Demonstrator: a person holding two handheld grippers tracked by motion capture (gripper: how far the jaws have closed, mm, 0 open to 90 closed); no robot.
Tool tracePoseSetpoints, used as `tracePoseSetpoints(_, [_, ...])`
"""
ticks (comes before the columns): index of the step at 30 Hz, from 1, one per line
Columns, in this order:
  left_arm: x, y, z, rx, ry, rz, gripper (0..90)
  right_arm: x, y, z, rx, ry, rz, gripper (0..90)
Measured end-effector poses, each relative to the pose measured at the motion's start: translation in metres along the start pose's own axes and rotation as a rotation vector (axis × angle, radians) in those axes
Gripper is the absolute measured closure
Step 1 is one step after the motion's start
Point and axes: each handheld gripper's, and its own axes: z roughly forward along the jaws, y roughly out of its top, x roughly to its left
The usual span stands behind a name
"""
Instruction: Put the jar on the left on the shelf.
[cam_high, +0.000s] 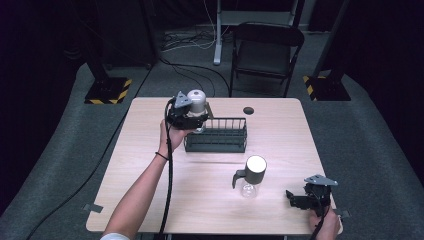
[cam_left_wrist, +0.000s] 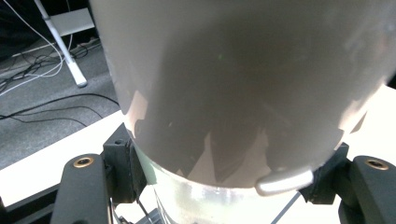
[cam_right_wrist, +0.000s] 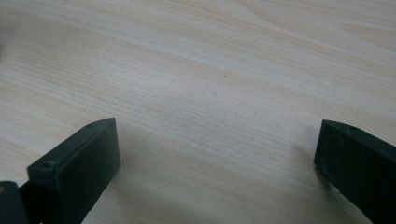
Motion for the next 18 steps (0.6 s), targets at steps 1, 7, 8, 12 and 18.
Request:
tracePoseSetpoints(1, [0.000, 0.000, 0.001, 0.001, -0.001, -0.003, 30.9, 0.000, 0.000, 0.000, 0.000, 0.000, 0.000, 0.0])
tracePoseSetpoints(7, [0.001, -0.002, 0.007, 0.008, 0.003, -0.015, 30.9, 0.000, 0.000, 0.000, 0.000, 0.000, 0.000, 0.0])
tracePoseSetpoints(8, [0.001, -0.002, 0.007, 0.008, 0.003, -0.015, 30.9, 0.000, 0.000, 0.000, 0.000, 0.000, 0.000, 0.0])
tracePoseSetpoints(12, [0.003, -0.005, 0.011, 0.013, 0.005, -0.029, 30.8, 0.000, 0.000, 0.000, 0.000, 0.000, 0.000, 0.0])
tracePoseSetpoints(18, [0.003, -0.007, 0.016, 0.020, 0.008, -0.038, 30.8, 0.000, 0.000, 0.000, 0.000, 0.000, 0.000, 0.0])
